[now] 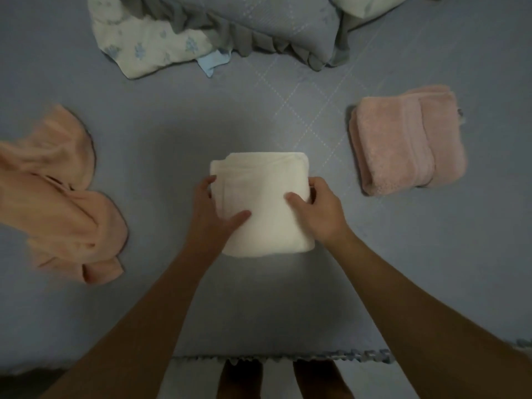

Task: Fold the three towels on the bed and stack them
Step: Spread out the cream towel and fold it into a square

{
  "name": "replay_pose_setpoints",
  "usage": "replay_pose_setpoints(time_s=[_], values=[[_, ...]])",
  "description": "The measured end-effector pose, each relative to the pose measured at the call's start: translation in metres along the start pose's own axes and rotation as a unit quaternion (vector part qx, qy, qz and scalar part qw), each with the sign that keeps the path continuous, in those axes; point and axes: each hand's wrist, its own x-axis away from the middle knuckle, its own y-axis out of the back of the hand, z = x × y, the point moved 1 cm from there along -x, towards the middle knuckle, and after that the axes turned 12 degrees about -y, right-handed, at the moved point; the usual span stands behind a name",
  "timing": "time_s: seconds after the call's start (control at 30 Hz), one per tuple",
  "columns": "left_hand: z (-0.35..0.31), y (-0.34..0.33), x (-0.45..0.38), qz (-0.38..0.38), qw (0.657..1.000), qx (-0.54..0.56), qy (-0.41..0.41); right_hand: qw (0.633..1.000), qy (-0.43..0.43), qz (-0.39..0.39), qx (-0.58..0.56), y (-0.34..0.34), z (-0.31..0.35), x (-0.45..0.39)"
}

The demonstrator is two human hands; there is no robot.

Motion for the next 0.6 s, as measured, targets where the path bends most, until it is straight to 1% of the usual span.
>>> replay_pose_setpoints(time_s=[0.1, 0.17, 0.23, 0.3, 0.33, 0.43, 0.5, 0.57, 0.6], values=[[-0.012, -0.006, 0.001, 0.005, 0.998, -0.058, 0.008, 0.999, 0.043, -0.005, -0.029, 0.009, 0.003, -0.001], [-0.022, -0.004, -0.011, -0.015, 0.998, -0.055, 0.013, 0.994, 0.069, -0.002, -0.080, 0.016, 0.007, -0.001], [-0.030, -0.001, -0.027, -0.044, 0.997, -0.056, -0.014, 0.988, 0.077, -0.024, -0.132, 0.021, 0.007, -0.005], [-0.035, -0.002, -0.044, -0.077, 0.994, -0.063, -0.038, 0.983, 0.059, -0.060, -0.162, 0.022, 0.005, -0.014], [-0.036, -0.004, -0.052, -0.087, 0.992, -0.077, -0.042, 0.985, 0.043, -0.070, -0.154, 0.020, 0.005, -0.019], [-0.028, -0.019, -0.066, -0.070, 0.985, -0.155, -0.005, 0.996, -0.029, -0.049, -0.068, 0.010, 0.000, -0.034], [-0.018, -0.025, -0.067, -0.087, 0.978, -0.186, 0.022, 0.996, -0.062, -0.033, -0.049, 0.003, -0.004, -0.038], [-0.013, -0.027, -0.062, -0.123, 0.980, -0.149, 0.037, 0.995, -0.074, -0.014, -0.060, 0.000, -0.009, -0.038], [-0.012, -0.028, -0.057, -0.128, 0.983, -0.121, 0.054, 0.994, -0.086, 0.009, -0.068, -0.003, -0.014, -0.037]])
